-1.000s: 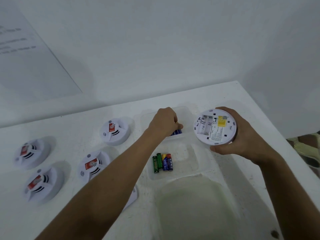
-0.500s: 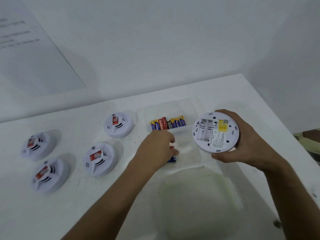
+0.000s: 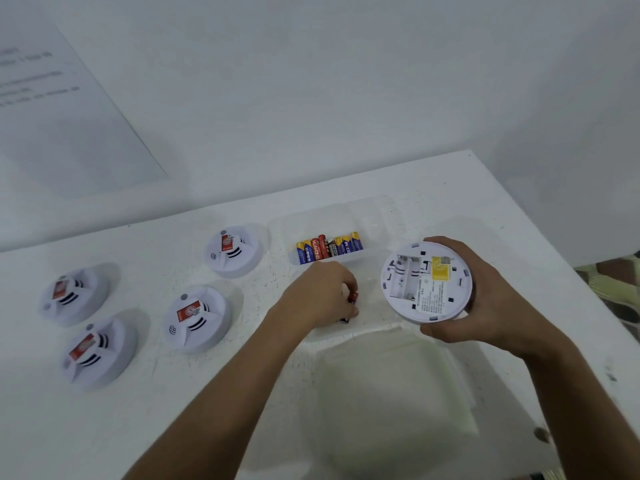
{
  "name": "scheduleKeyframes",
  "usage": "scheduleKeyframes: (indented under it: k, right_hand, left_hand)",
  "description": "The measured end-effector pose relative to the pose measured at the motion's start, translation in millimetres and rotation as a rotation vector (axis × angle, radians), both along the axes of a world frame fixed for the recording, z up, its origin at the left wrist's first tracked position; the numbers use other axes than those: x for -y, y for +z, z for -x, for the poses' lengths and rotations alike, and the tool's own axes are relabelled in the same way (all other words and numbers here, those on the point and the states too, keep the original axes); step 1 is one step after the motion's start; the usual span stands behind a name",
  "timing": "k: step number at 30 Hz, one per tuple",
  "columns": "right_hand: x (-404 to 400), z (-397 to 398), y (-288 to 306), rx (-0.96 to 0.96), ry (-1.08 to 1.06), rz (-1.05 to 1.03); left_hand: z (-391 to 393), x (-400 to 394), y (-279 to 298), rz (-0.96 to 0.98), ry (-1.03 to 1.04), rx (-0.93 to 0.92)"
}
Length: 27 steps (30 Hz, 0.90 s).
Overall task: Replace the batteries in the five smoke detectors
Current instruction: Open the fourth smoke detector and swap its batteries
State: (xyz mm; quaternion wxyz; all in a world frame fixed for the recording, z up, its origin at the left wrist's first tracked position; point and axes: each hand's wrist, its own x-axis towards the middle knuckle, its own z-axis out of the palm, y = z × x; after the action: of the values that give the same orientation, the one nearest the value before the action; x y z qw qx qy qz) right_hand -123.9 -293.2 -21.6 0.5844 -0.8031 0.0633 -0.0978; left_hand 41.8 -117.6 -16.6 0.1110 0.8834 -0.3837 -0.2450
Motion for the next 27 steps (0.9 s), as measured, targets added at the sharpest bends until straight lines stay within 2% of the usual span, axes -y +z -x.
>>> scheduleKeyframes:
  k: [4, 6, 9, 11, 19, 23, 27]
  right_hand:
    - [-1.3, -0.4, 2.0, 0.009, 0.008, -0.005]
    - [-3.5, -2.3, 3.0, 0.013, 0.018, -0.005]
    - [-7.8, -6.1, 3.9, 0.016, 0.04, -0.005]
    - [-11.9, -9.7, 4.8, 0.02, 0.056, -0.004]
    - [-27.1, -22.6, 10.3, 0.069, 0.148, -0.033]
    - [-28.4, -23.7, 11.3, 0.062, 0.163, -0.046]
    - [-27.8, -24.2, 12.1, 0.044, 0.168, -0.063]
  left_hand:
    - [6.0, -6.7, 7.2, 0.201, 0.097, -0.066]
    - [9.9, -10.6, 19.6, 0.413, 0.206, -0.044]
    - [22.2, -14.7, 43.1, 0.849, 0.334, -0.035]
    - [31.6, -17.4, 52.2, 0.982, 0.323, -0.05]
    - [31.1, -23.7, 40.3, 0.899, 0.263, -0.092]
    - [25.5, -28.3, 35.2, 0.748, 0.159, -0.006]
    - [23.9, -35.3, 31.8, 0.653, 0.028, -0.143]
